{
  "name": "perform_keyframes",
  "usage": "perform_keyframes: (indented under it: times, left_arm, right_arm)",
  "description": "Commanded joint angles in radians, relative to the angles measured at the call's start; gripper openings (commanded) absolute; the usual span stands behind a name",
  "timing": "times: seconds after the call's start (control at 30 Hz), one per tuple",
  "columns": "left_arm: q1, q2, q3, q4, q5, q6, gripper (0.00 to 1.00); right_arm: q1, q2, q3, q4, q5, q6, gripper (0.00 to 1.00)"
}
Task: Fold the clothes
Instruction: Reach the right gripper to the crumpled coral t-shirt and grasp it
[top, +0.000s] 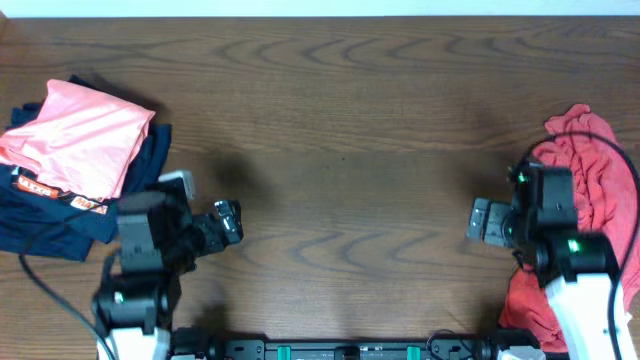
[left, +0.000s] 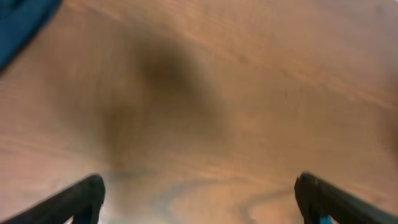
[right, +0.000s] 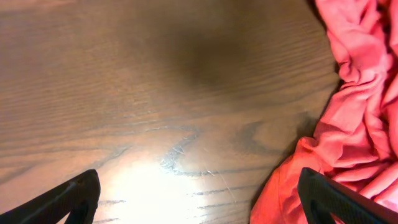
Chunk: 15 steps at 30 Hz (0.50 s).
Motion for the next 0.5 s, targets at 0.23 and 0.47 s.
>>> perform_keyframes:
  times: [0.23,0.47]
  left_arm:
    - [0.004,0.157,0.093,-0.092,0.013,-0.007,0.98]
    - [0.004,0.160,0.093,-0.092,0.013,-0.007,0.98]
  right_arm:
    - [-0.137,0.240,-0.073,-0.109,0.222,0.385,0.99]
    - [-0.242,0.259,-0.189,-0.038,0.191,0.418,0.93]
